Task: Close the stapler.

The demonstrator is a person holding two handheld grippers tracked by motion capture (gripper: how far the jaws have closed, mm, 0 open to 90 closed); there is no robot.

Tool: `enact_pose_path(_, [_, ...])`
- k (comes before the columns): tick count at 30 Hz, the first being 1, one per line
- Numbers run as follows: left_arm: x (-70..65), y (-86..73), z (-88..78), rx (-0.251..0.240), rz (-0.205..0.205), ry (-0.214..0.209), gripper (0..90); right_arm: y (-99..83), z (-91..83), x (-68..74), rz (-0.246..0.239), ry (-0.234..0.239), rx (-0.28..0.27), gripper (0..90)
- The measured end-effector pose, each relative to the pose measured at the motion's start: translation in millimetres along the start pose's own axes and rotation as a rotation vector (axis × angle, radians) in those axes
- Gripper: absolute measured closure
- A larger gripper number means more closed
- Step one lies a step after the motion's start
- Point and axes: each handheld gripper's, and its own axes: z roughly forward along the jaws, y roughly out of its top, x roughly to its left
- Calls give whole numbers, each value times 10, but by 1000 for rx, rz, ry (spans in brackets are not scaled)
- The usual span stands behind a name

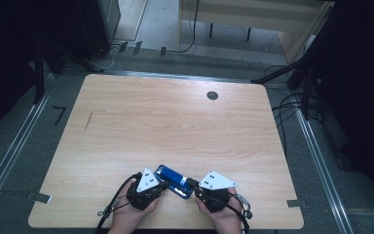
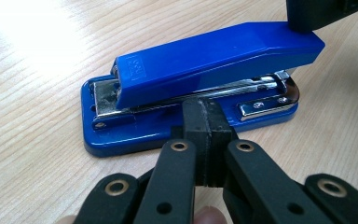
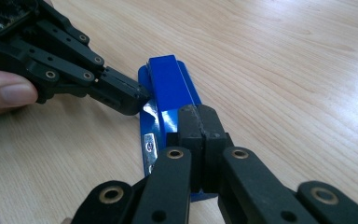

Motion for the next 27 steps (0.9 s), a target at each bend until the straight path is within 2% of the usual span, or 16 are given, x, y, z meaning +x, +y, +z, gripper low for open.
enact_pose_path(10, [3, -1, -3, 0, -8, 5, 900, 5, -1, 24, 2, -19, 2, 900])
enact_pose_path(13, [7, -3, -5, -4, -8, 5, 900, 14, -16, 26, 11, -49, 14, 900])
enact_pose_path(17, [12, -6, -13, -14, -15, 2, 900, 33, -60, 36, 34, -36, -26, 900])
enact_pose_path(19, [17, -11, -24, -19, -20, 4, 900, 58, -66, 38, 23, -44, -14, 900])
enact_pose_path(23, [55, -35, -75, -35, -40, 10, 900, 45, -83, 31, 47, -40, -25, 900])
enact_pose_path(27, [82, -51, -163, -48, -42, 26, 880, 49, -135, 45, 54, -40, -36, 900])
